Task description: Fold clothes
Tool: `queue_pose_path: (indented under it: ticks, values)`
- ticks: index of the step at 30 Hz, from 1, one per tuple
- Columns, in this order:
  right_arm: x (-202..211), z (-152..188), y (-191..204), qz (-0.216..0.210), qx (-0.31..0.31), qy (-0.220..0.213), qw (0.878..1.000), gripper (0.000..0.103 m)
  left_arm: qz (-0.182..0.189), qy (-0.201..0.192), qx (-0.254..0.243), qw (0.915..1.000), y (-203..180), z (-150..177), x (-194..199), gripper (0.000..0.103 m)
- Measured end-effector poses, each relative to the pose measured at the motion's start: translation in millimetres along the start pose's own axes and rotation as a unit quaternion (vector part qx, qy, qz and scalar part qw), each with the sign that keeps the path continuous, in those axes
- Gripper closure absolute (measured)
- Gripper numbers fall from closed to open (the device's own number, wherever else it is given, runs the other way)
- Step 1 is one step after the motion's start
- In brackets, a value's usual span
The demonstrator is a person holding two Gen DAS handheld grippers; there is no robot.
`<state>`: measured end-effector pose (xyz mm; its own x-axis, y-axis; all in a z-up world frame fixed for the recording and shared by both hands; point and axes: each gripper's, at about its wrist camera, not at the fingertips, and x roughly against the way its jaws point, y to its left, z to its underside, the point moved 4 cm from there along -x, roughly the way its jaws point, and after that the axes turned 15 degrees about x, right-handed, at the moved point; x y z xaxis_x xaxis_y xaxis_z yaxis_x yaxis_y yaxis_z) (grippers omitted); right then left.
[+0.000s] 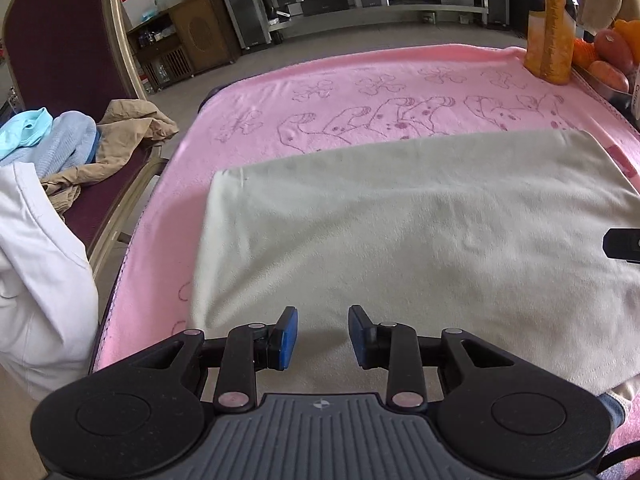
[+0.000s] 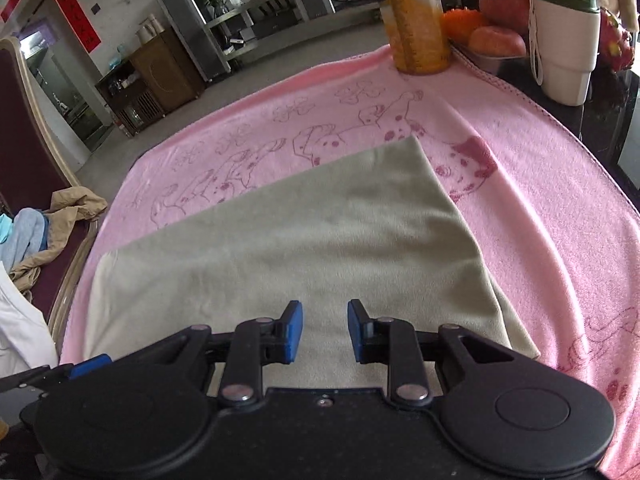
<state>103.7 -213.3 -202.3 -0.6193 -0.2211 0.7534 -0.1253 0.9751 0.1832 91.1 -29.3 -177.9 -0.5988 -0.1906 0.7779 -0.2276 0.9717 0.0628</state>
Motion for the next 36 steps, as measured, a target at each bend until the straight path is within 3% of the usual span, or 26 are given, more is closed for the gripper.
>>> queue_pose_path:
  ticks: [8,11,14,17,20,23,27,30,32,34,36]
  values:
    - [-10.3,-4.3,6.3,-0.006,0.003,-0.007,1.000,0.078,0.005,0.006,0.000,1.0000,-4.0,-0.2,-5.8,0.071]
    - [-17.6,-3.6,9.8,0.012,0.024,-0.001,1.000,0.077,-0.002,0.009,-0.006,0.9999,-3.5,1.8,-12.2,0.067]
    - [-31.3,4.7,12.4,0.024,0.046,0.047,0.998,0.078,-0.007,0.004,-0.032,0.9995,-5.5,8.6,-9.9,0.067]
    - [-27.3,16.4,23.4,0.033,0.116,0.070,0.990,0.078,-0.006,0.001,-0.076,0.9971,-2.2,26.7,3.3,0.067]
    - [-13.7,37.6,26.2,0.017,0.154,0.108,0.982,0.078,0.002,0.004,-0.112,0.9937,6.7,48.7,19.3,0.067]
    - [5.1,53.9,17.8,-0.006,0.158,0.118,0.980,0.076,0.010,0.006,-0.144,0.9895,16.1,69.3,34.8,0.067]
    - [25.5,66.4,-5.8,-0.035,0.096,0.120,0.988,0.072,0.043,-0.013,-0.112,0.9927,33.7,70.3,54.0,0.067]
    - [43.2,52.8,-22.6,-0.063,0.027,0.055,0.996,0.072,0.049,-0.050,-0.043,0.9966,51.0,47.2,61.3,0.067]
    - [50.3,43.7,-43.5,-0.061,-0.055,0.005,0.997,0.072,0.037,-0.052,0.020,0.9978,65.7,29.1,54.2,0.067]
    - [49.1,39.7,-69.4,-0.060,-0.152,-0.030,0.986,0.073,0.019,-0.033,0.084,0.9958,81.4,13.9,38.8,0.068]
    - [38.7,38.4,-92.7,-0.072,-0.243,-0.044,0.966,0.073,0.007,-0.009,0.139,0.9902,94.6,4.2,22.2,0.073]
